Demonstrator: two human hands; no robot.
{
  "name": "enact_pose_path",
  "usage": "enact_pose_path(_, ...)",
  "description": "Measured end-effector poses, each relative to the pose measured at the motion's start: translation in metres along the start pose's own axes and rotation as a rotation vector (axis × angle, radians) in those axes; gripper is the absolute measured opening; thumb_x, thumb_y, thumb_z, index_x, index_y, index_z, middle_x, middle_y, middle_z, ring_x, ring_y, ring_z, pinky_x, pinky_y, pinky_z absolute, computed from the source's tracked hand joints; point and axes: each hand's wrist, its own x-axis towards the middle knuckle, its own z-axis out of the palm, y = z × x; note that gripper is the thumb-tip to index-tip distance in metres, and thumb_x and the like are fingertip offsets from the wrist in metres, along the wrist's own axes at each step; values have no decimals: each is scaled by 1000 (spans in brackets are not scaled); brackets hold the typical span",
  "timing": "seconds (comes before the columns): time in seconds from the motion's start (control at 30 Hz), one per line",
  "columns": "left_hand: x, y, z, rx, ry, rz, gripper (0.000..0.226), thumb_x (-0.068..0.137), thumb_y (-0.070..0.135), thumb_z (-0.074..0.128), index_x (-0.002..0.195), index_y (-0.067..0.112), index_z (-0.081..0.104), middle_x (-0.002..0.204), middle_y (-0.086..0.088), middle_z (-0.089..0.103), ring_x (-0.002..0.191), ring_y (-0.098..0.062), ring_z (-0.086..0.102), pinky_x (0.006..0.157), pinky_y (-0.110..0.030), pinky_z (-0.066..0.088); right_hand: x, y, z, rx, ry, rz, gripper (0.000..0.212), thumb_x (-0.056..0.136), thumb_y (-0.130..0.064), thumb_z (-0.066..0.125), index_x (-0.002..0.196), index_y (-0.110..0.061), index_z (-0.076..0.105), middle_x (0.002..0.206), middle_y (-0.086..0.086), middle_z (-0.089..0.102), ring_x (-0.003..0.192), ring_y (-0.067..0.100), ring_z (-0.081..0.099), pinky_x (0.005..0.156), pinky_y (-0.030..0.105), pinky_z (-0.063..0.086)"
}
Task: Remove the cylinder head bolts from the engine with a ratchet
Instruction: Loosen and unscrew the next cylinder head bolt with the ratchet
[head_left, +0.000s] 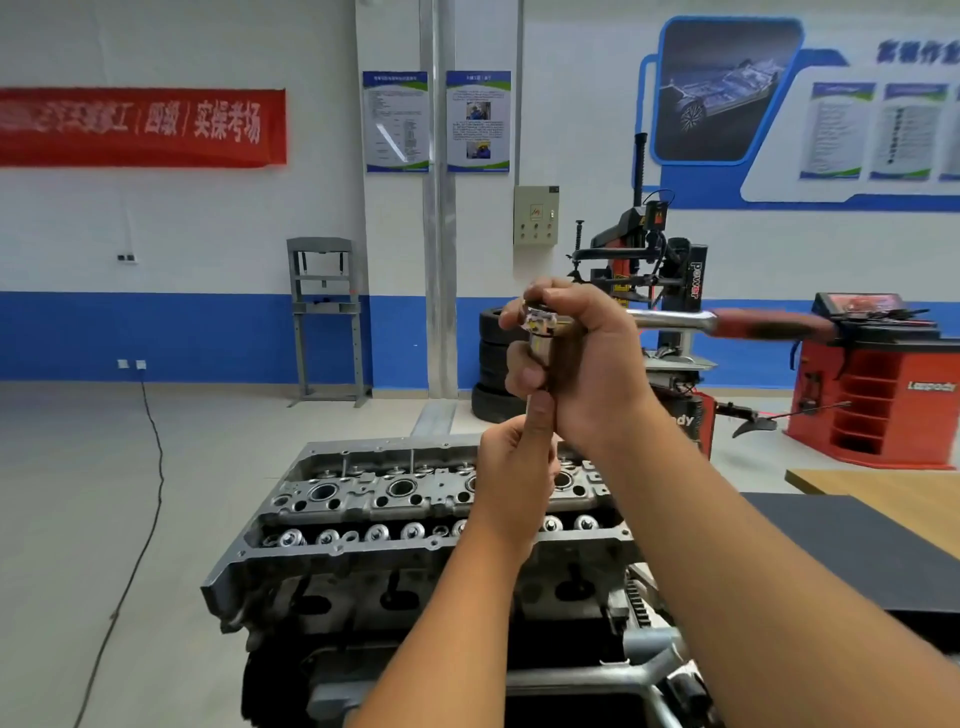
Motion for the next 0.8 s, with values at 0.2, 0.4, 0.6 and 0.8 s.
enact_pose_path(0.2, -1, 3, 1, -10, 37, 20, 91, 91, 75, 48, 68, -12, 33, 57, -5, 25, 50, -19, 16, 48, -33, 14, -5, 9, 13, -252, 126, -156, 5, 73, -13, 64, 73, -18, 66, 81, 10, 66, 43, 22, 51, 46, 25, 35)
enact_pose_path(0.4, 2, 0, 0, 22, 15, -25, 88, 77, 77, 60, 70, -8, 38, 56, -5, 30, 47, -15, 26, 43, -25, 22, 5, -11, -4, 61, -47, 117, 10, 73, -23, 48, 81, -18, 53, 77, 4, 58, 37, 16, 35, 56, 30, 12)
enact_pose_path(0.6, -1, 1, 0, -18, 42, -3, 85, 88, 73, 52, 67, -9, 36, 56, -4, 29, 50, -23, 17, 48, -36, 15, -11, 17, 22, -262, 237, -262, 6, 75, -15, 68, 72, -21, 68, 80, 9, 66, 43, 23, 51, 44, 25, 39)
enact_pose_path(0.8, 0, 0, -1, -3, 49, -27, 89, 68, 91, 61, 63, 4, 44, 52, -4, 31, 42, -13, 26, 42, -24, 20, 5, -6, 13, -41, -18, 90, 8, 66, -14, 56, 74, -16, 56, 72, 10, 58, 37, 15, 34, 50, 22, 19)
